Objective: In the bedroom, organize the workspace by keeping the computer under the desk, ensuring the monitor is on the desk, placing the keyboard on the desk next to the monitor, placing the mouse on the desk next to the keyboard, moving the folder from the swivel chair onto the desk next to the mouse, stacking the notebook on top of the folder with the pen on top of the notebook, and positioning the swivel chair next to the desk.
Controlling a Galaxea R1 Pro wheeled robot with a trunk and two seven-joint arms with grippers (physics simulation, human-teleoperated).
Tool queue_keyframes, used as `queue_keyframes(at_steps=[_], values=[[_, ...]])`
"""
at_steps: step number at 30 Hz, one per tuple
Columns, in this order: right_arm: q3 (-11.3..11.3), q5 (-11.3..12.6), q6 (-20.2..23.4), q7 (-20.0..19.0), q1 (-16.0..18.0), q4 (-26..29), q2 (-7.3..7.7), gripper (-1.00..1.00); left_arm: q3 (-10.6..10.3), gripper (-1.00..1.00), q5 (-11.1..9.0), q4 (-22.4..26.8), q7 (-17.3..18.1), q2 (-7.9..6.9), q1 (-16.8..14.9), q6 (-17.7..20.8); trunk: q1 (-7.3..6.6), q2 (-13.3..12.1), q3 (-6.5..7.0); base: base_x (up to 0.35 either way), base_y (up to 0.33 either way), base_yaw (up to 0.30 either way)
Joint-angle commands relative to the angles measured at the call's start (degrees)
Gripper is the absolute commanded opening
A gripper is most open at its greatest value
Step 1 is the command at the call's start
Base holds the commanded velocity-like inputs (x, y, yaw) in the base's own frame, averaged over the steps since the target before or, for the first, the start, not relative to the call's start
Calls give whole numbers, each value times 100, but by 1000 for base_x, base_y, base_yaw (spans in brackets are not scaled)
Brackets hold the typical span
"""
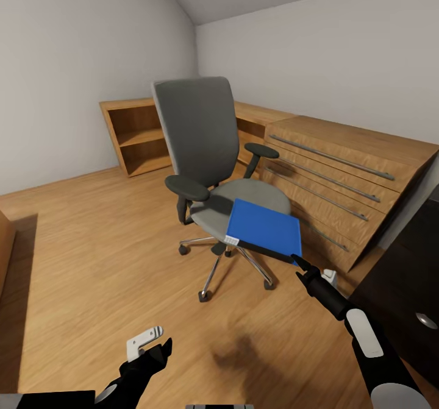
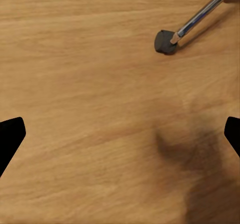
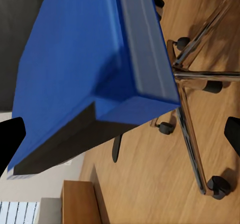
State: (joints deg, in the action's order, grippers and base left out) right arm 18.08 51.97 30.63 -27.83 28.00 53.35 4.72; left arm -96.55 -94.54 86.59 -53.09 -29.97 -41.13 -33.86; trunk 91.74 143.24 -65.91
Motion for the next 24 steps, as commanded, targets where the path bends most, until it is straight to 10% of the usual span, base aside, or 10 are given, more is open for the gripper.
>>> queue_keyframes(at_steps=[1,24], values=[[13,33,48,-4,4,0,-1,100,-13,100,-11,7,-13,3,-9,-15,-1,2,-5,1,1,0],[18,33,48,-4,4,0,-2,100,-13,100,6,-204,-16,139,-9,-15,-1,2,-5,70,0,0]])
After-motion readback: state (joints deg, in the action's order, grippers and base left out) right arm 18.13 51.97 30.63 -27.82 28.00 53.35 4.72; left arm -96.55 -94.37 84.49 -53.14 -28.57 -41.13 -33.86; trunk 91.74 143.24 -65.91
